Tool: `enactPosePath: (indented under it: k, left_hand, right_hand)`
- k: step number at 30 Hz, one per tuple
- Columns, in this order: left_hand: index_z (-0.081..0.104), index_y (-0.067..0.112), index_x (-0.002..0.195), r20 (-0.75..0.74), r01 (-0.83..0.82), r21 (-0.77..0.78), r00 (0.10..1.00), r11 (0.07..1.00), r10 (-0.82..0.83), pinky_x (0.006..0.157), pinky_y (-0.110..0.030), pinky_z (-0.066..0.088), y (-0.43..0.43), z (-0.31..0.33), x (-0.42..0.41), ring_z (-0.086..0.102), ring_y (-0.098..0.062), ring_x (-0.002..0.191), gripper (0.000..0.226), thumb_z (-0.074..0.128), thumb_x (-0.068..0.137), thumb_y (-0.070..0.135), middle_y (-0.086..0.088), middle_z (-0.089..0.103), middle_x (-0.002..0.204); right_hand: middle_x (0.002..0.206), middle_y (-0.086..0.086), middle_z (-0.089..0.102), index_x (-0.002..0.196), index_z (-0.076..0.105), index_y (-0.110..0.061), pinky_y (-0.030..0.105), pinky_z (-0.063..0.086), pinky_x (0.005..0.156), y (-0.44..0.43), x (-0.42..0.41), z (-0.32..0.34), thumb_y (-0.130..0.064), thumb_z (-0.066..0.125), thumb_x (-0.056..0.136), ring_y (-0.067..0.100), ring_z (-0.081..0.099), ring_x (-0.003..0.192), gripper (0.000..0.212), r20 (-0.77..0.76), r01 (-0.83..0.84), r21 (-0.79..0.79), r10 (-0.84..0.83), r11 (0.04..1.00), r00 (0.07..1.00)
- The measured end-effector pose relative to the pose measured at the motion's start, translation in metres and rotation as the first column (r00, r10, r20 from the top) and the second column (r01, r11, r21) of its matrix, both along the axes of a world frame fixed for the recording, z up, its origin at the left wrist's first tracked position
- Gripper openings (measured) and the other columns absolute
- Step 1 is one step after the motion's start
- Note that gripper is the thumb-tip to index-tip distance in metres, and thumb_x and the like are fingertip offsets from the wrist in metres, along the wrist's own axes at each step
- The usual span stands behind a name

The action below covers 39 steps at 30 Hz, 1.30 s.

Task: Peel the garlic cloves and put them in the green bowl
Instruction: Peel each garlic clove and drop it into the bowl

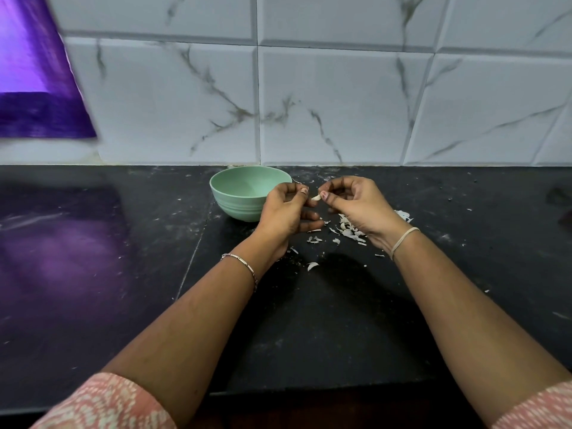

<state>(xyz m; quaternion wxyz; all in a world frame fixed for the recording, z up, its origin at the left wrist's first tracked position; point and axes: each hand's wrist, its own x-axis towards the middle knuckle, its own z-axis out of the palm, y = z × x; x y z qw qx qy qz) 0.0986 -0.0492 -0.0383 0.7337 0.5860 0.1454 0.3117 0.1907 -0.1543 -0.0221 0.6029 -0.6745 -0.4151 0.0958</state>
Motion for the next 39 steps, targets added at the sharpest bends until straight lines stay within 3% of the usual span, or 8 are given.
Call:
enactPosePath:
  k: [5, 10, 15, 18, 20, 26, 33, 39]
  left_hand:
    - [0.043, 0.009, 0.105, 0.042, 0.081, -0.046, 0.996, 0.996, -0.079, 0.058, -0.031, 0.059, -0.0028, 0.0011, -0.0015, 0.063, -0.013, 0.052, 0.004, 0.045, 0.103, 0.012, -0.008, 0.064, 0.079]
    - [0.049, 0.012, 0.094, 0.021, 0.092, -0.058, 0.996, 0.994, -0.091, 0.062, -0.032, 0.059, -0.0045, 0.004, -0.0022, 0.065, -0.017, 0.058, 0.009, 0.048, 0.1, 0.006, -0.008, 0.066, 0.079]
    - [0.054, 0.009, 0.096, 0.018, 0.079, -0.007, 0.997, 0.997, -0.079, 0.059, -0.026, 0.058, -0.0059, 0.0034, -0.0034, 0.063, -0.012, 0.056, 0.007, 0.059, 0.094, 0.004, -0.005, 0.063, 0.074]
    - [0.055, 0.007, 0.096, 0.037, 0.044, 0.037, 0.998, 0.998, -0.045, 0.056, -0.022, 0.058, -0.0052, -0.0001, -0.0016, 0.059, -0.006, 0.052, 0.008, 0.062, 0.092, 0.003, -0.005, 0.059, 0.075]
    - [0.057, 0.006, 0.096, 0.049, 0.024, 0.047, 0.998, 0.999, -0.026, 0.058, -0.023, 0.058, -0.0035, -0.0013, -0.0009, 0.058, -0.006, 0.053, 0.007, 0.062, 0.092, 0.003, -0.005, 0.058, 0.079]
    - [0.06, 0.006, 0.1, 0.073, 0.021, 0.047, 0.997, 0.999, -0.025, 0.063, -0.026, 0.06, -0.0047, -0.0009, -0.0029, 0.063, -0.017, 0.071, 0.008, 0.062, 0.092, 0.003, -0.01, 0.062, 0.091]
    - [0.062, 0.006, 0.105, 0.066, 0.024, 0.054, 0.997, 0.998, -0.027, 0.062, -0.027, 0.06, -0.0033, 0.0006, -0.0021, 0.059, -0.011, 0.064, 0.013, 0.057, 0.095, 0.0, -0.006, 0.058, 0.086]
    - [0.06, 0.009, 0.12, 0.051, 0.055, 0.066, 0.997, 0.996, -0.059, 0.066, -0.029, 0.061, -0.0038, -0.0001, -0.0023, 0.057, -0.009, 0.067, 0.026, 0.057, 0.095, 0.002, -0.007, 0.057, 0.087]
  right_hand:
    - [0.082, 0.002, 0.063, 0.087, 0.061, -0.014, 0.016, 0.053, 0.066, 0.0012, 0.0046, -0.0006, -0.004, 0.059, 0.094, 0.006, 0.06, 0.071, 0.012, -0.037, -0.005, 0.014, 0.006, 1.0, 0.999]
    - [0.096, 0.016, 0.065, 0.091, 0.057, -0.019, 0.035, 0.052, 0.086, 0.0068, 0.0064, -0.0075, -0.011, 0.055, 0.098, 0.019, 0.062, 0.088, 0.011, 0.023, 0.023, -0.049, -0.022, 0.999, 0.999]
    - [0.086, 0.0, 0.06, 0.096, 0.053, -0.016, 0.022, 0.051, 0.071, 0.0095, 0.0034, -0.0082, -0.011, 0.05, 0.1, 0.008, 0.059, 0.077, 0.007, 0.085, 0.044, -0.069, -0.038, 0.997, 0.996]
    - [0.085, 0.001, 0.06, 0.088, 0.054, -0.024, 0.043, 0.051, 0.085, 0.0092, 0.0036, -0.008, -0.014, 0.052, 0.099, 0.021, 0.059, 0.086, 0.015, 0.122, 0.048, -0.101, -0.035, 0.994, 0.992]
    - [0.086, 0.005, 0.061, 0.088, 0.055, -0.024, 0.048, 0.051, 0.086, 0.0084, 0.0036, -0.0073, -0.016, 0.053, 0.099, 0.025, 0.059, 0.085, 0.014, 0.095, 0.029, -0.091, -0.02, 0.995, 0.995]
    - [0.074, -0.002, 0.057, 0.09, 0.056, -0.018, 0.016, 0.044, 0.06, 0.0068, 0.0025, -0.0054, -0.012, 0.051, 0.1, 0.005, 0.051, 0.06, 0.012, 0.089, -0.023, -0.072, 0.029, 0.997, 0.996]
    - [0.072, -0.001, 0.055, 0.085, 0.054, -0.017, 0.021, 0.043, 0.054, 0.0015, 0.0073, -0.0019, -0.035, 0.043, 0.102, 0.007, 0.05, 0.053, 0.027, 0.003, 0.064, -0.062, -0.064, 0.996, 0.998]
    - [0.081, -0.009, 0.063, 0.091, 0.066, -0.018, 0.016, 0.046, 0.06, 0.0, 0.0037, 0.0001, -0.019, 0.064, 0.093, -0.001, 0.057, 0.067, 0.003, -0.063, 0.036, 0.026, -0.034, 0.999, 0.997]
